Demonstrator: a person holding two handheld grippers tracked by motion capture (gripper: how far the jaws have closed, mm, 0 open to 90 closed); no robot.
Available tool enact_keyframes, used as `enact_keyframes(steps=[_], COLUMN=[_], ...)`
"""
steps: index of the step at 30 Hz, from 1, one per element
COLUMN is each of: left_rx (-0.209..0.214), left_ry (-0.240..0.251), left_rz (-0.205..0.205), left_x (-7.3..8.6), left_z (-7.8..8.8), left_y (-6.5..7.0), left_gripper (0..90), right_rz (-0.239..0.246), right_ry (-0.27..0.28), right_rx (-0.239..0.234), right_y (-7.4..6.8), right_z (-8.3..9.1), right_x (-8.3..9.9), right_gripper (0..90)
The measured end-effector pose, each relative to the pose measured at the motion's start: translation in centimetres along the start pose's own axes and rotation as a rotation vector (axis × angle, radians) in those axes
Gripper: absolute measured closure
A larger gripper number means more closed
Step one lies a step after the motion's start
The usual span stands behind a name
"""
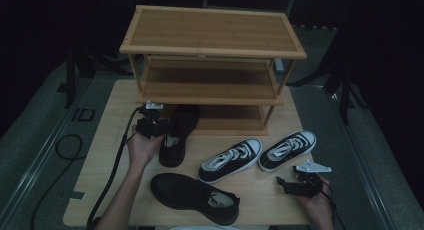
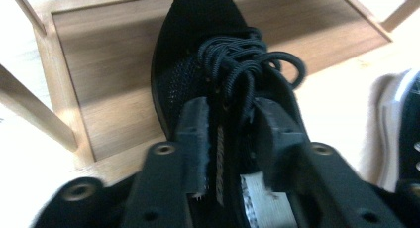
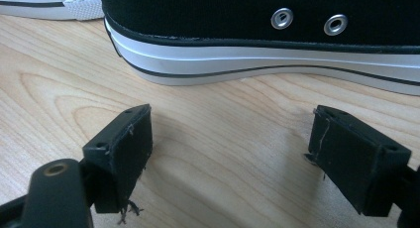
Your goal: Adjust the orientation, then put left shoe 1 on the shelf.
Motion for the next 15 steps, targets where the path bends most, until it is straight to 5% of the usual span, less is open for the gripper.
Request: enact_keyframes(steps=[7, 15], left_rx=[0.043, 0.094], left_ry=[0.057, 0.053], left_rz=[-0.086, -0.113], left_x=[1.6, 5.1], left_z=[3.7, 5.9], left_y=[0.4, 0.8], left_gripper=[57.4, 58.0], right_rz=[0.000, 0.000], right_ry=[0.000, 0.000], right_rx=[0.000, 0.000], right_y=[0.0, 0.0], right_z=[0.0, 0.0], right_x=[0.0, 0.0], right_gripper=[17.0, 17.0])
Point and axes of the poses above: each handheld gripper's, and its own axes: z roughly backward along the jaws, x roughly out of its underside, y roughly to its right, the point moved 7 cm from there along -z, roughly forward along the jaws, and after that the axes turned 10 degrees about -z, right-handed, at the moved point
